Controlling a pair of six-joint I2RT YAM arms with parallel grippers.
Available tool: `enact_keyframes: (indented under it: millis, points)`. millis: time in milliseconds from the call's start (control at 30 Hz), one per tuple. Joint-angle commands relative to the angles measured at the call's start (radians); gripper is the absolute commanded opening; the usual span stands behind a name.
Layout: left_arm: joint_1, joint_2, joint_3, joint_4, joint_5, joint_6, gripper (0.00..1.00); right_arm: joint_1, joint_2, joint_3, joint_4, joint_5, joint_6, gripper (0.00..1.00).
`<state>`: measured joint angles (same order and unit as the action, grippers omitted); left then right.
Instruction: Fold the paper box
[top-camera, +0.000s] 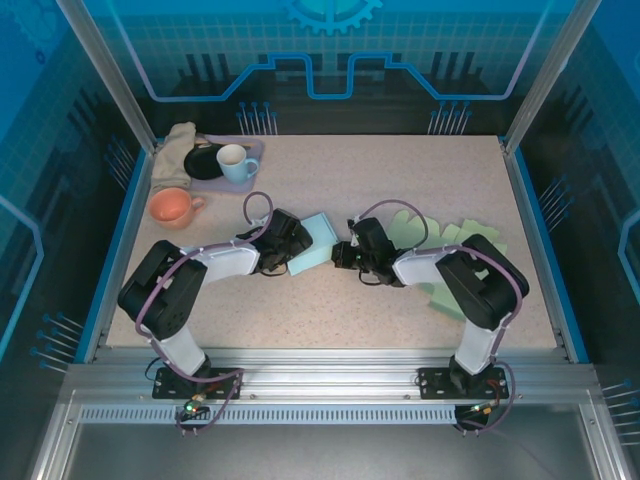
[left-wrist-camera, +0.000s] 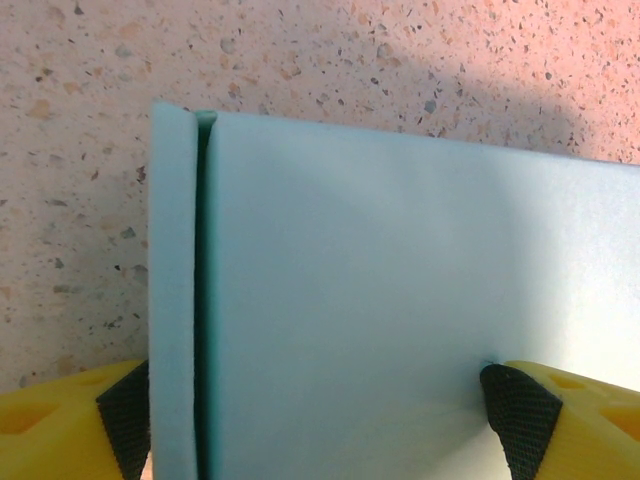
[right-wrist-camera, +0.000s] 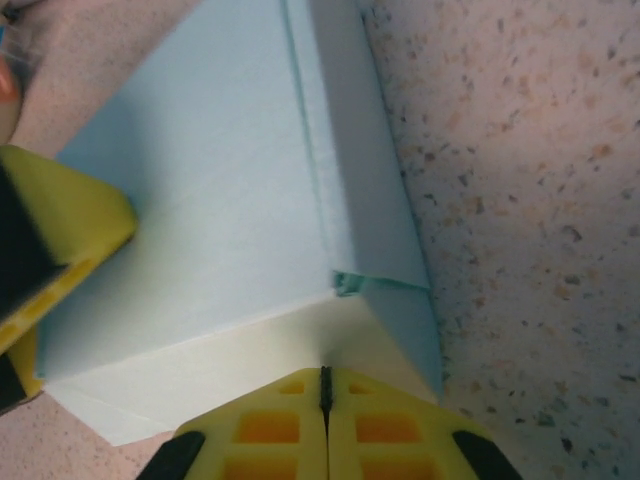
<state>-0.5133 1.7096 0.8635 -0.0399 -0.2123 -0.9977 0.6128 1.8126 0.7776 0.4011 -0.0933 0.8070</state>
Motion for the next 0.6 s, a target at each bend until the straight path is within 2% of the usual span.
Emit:
enact_keyframes:
  millis: [0, 267, 433, 567]
  points:
    - [-0.010, 0.083, -0.035, -0.218, 0.059, 0.011, 0.87, -0.030, 0.073, 0.032, 0.059, -0.090, 0.074, 0.03]
    - [-0.044, 0.121, -0.023, -0.183, 0.090, 0.022, 0.87, -0.036, 0.172, 0.051, 0.199, -0.138, 0.143, 0.03]
    - [-0.070, 0.140, 0.001, -0.186, 0.122, 0.028, 0.87, -0.038, 0.181, 0.071, 0.188, -0.154, 0.161, 0.04]
    - [-0.069, 0.084, -0.005, -0.225, 0.082, 0.033, 0.88, -0.056, 0.152, 0.059, 0.116, -0.141, 0.163, 0.04]
